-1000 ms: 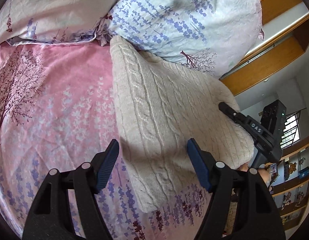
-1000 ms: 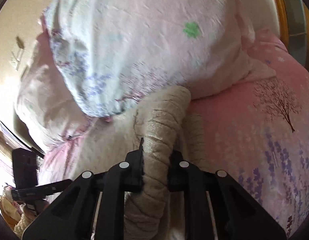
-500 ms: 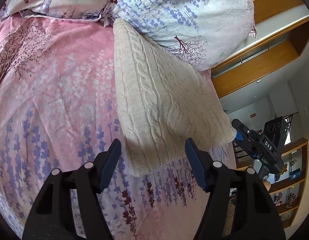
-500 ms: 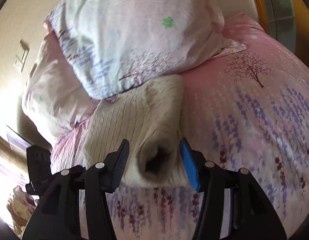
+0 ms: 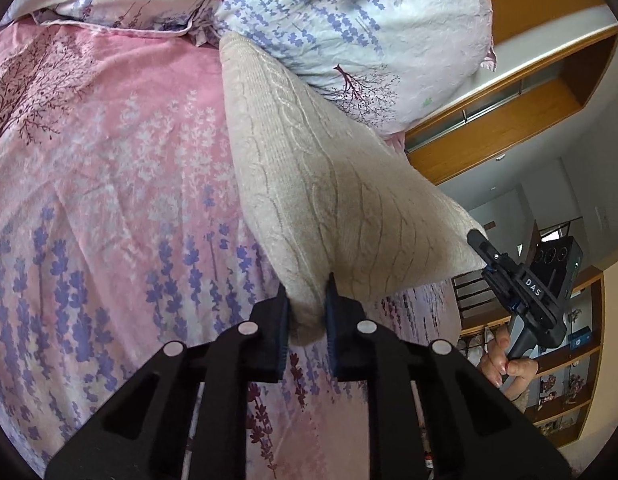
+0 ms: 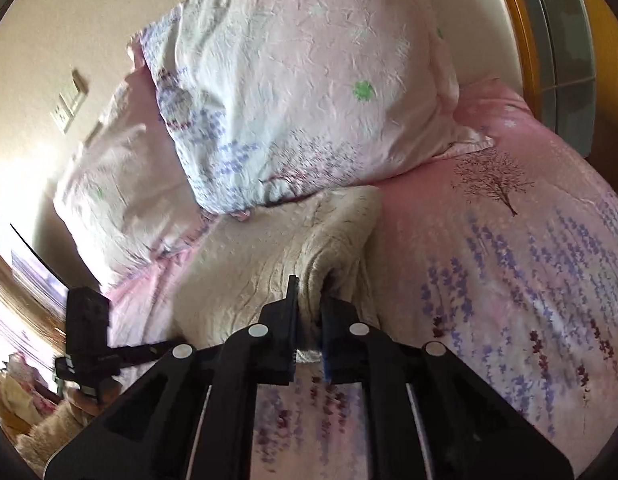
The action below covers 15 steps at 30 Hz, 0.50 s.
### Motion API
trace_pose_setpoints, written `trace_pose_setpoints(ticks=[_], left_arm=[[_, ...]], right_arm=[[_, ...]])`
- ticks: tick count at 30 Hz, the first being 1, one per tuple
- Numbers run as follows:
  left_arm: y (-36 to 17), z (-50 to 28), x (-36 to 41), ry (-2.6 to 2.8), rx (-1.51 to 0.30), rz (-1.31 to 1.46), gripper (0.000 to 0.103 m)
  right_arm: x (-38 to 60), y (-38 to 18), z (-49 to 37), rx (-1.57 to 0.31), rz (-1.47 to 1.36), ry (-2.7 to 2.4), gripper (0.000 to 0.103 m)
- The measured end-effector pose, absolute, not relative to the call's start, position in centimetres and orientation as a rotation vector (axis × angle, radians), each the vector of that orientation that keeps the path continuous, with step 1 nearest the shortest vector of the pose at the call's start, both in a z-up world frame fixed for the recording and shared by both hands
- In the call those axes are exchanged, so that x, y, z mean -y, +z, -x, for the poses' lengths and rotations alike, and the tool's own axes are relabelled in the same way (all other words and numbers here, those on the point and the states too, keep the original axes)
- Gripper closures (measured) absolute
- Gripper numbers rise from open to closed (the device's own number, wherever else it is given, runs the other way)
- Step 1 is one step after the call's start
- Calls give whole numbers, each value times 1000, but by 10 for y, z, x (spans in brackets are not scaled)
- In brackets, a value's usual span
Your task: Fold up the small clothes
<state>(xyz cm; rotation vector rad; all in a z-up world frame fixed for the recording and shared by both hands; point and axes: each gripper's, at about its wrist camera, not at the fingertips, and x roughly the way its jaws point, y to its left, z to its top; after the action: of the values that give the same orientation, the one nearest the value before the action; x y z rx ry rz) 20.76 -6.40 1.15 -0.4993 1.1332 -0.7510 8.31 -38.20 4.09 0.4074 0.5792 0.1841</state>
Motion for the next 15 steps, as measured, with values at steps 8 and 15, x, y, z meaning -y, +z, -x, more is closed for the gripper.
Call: trace_pose_setpoints(ticks=[8,15], left_arm=[[0,-203,75,-712,-1158,403,88],[13,-194,94,-629,-1104,218,80]], right_arm=[[394,-21,-94,-732,-464,110,94],[393,-25,-97,-735,-460,107,93]])
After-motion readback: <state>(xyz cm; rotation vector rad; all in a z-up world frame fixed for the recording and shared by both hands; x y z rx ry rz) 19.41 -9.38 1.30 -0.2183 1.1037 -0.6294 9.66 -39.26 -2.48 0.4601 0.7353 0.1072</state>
